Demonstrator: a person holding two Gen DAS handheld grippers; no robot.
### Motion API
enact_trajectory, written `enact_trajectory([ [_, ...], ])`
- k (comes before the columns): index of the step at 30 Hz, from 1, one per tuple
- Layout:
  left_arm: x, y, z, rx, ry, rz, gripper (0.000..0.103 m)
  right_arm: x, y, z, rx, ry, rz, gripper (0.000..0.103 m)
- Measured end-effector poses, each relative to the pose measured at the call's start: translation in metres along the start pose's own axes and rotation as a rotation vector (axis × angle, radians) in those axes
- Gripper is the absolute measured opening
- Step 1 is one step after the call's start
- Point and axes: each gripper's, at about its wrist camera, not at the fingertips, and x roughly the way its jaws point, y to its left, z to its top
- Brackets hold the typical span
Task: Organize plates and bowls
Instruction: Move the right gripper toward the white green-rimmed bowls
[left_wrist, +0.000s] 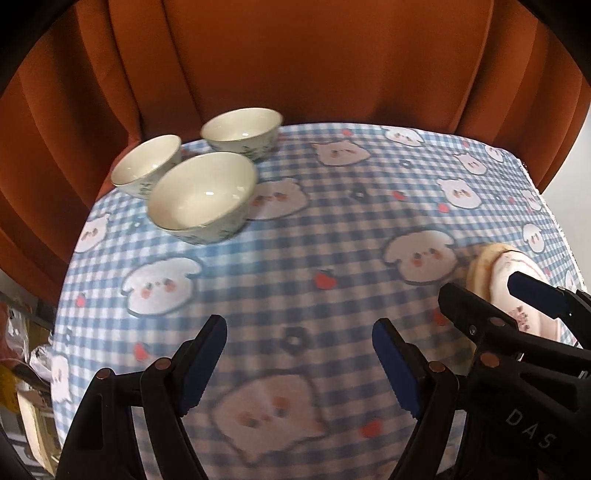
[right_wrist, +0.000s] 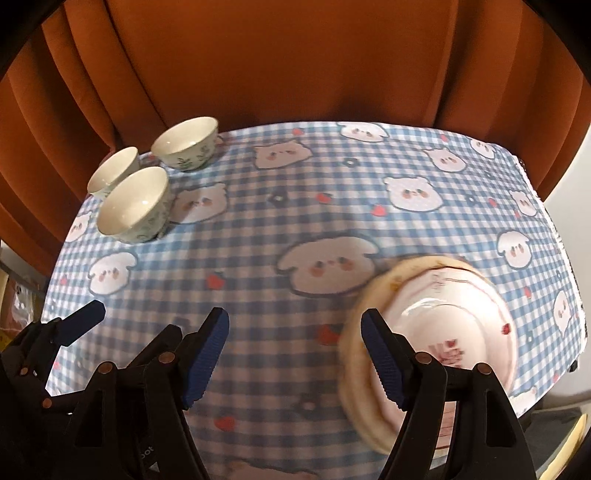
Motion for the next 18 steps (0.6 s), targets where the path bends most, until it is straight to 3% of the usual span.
enact_trajectory([
  [8, 0.008, 0.059, 0.022, -0.003, 0.017, -0.007, 0.082, 0.015, 0.057, 0.016, 0.033, 0.007, -0.008, 0.077],
  [18, 0.022, 0.109, 0.062, -0.085, -0.001, 0.026, 0.082, 0.032, 0.103, 0.068, 0.013, -0.016, 0.001, 0.079],
])
